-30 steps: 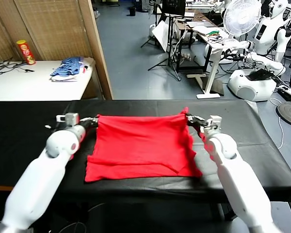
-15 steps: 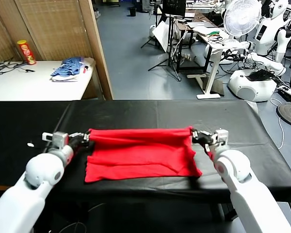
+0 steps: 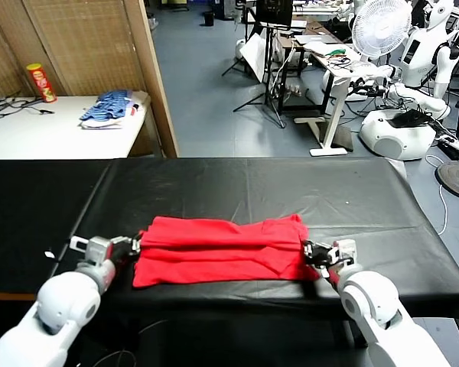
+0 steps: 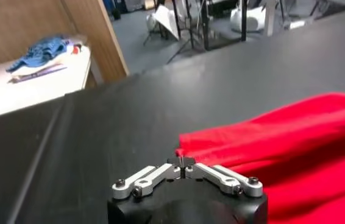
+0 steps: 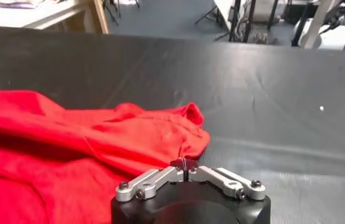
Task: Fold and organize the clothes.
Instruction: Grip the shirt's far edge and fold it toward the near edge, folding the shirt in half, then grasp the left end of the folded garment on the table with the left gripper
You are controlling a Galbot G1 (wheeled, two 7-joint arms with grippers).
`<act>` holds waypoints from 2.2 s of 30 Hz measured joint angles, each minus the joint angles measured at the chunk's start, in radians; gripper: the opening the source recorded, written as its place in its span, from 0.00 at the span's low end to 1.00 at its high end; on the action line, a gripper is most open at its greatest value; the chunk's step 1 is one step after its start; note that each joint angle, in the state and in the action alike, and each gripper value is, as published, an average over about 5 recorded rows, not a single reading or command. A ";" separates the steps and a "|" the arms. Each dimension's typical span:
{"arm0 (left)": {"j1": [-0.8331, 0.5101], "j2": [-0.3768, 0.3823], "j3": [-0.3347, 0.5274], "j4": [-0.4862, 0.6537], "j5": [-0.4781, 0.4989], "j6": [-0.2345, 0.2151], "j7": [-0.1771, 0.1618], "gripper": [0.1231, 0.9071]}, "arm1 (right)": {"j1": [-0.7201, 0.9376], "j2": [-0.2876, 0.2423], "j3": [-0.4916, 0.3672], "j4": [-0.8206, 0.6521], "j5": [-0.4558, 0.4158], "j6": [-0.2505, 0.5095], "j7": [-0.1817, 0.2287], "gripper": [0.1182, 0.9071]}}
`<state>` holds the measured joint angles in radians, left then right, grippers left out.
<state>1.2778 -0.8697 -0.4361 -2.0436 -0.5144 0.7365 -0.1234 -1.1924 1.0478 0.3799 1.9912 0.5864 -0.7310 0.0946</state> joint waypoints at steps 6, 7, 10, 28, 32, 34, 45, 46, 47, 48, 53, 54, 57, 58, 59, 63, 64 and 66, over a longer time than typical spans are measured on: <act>0.010 0.003 -0.017 -0.032 -0.019 0.000 -0.004 0.38 | -0.005 -0.009 0.053 0.032 0.039 0.034 -0.004 0.50; 0.008 0.006 -0.021 -0.038 -0.027 0.000 -0.005 0.44 | 0.000 -0.006 0.061 0.033 0.041 0.048 0.002 0.58; -0.006 0.009 -0.034 -0.044 -0.063 0.000 -0.012 0.66 | 0.021 0.012 0.069 0.020 0.024 0.088 0.032 0.77; -0.257 -0.147 0.056 0.243 -0.239 -0.023 -0.052 0.86 | 0.190 0.168 -0.023 -0.247 -0.120 0.142 0.041 0.82; -0.279 -0.160 0.058 0.294 -0.262 -0.029 -0.053 0.76 | 0.194 0.193 -0.030 -0.278 -0.139 0.151 0.035 0.64; -0.279 -0.162 0.057 0.307 -0.266 -0.031 -0.054 0.64 | 0.193 0.203 -0.033 -0.288 -0.150 0.159 0.035 0.51; -0.249 -0.191 0.054 0.310 -0.149 -0.106 -0.057 0.01 | 0.158 0.263 -0.042 -0.291 -0.246 0.239 0.136 0.01; -0.245 -0.195 0.053 0.306 -0.121 -0.119 -0.057 0.02 | 0.154 0.267 -0.043 -0.290 -0.248 0.241 0.141 0.01; -0.240 -0.198 0.052 0.302 -0.092 -0.131 -0.057 0.02 | 0.150 0.272 -0.044 -0.290 -0.248 0.243 0.144 0.01; -0.236 -0.201 0.050 0.298 -0.068 -0.138 -0.058 0.02 | 0.148 0.276 -0.044 -0.290 -0.248 0.244 0.143 0.01; -0.220 -0.205 0.045 0.284 -0.018 -0.146 -0.052 0.01 | 0.134 0.280 -0.035 -0.282 -0.244 0.243 0.107 0.03; -0.219 -0.205 0.044 0.282 -0.018 -0.147 -0.050 0.01 | 0.130 0.278 -0.031 -0.277 -0.243 0.242 0.100 0.07; -0.217 -0.204 0.039 0.275 -0.024 -0.149 -0.050 0.06 | 0.114 0.267 -0.017 -0.257 -0.237 0.240 0.085 0.22; -0.217 -0.202 0.037 0.272 -0.027 -0.150 -0.050 0.11 | 0.108 0.264 -0.011 -0.248 -0.233 0.240 0.083 0.28; -0.216 -0.200 0.034 0.269 -0.030 -0.150 -0.050 0.17 | 0.101 0.259 -0.006 -0.239 -0.228 0.239 0.081 0.34; -0.207 -0.183 0.021 0.251 -0.049 -0.148 -0.050 0.45 | 0.073 0.243 0.019 -0.196 -0.207 0.235 0.079 0.62; -0.204 -0.179 0.017 0.247 -0.054 -0.147 -0.051 0.52 | 0.067 0.239 0.025 -0.185 -0.202 0.234 0.078 0.68; -0.194 -0.171 0.007 0.234 -0.068 -0.146 -0.051 0.66 | 0.057 0.231 0.036 -0.162 -0.190 0.232 0.079 0.79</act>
<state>1.0833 -1.0410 -0.4291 -1.8092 -0.5820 0.5902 -0.1743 -1.1359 1.2785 0.4162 1.8287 0.3961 -0.4987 0.1732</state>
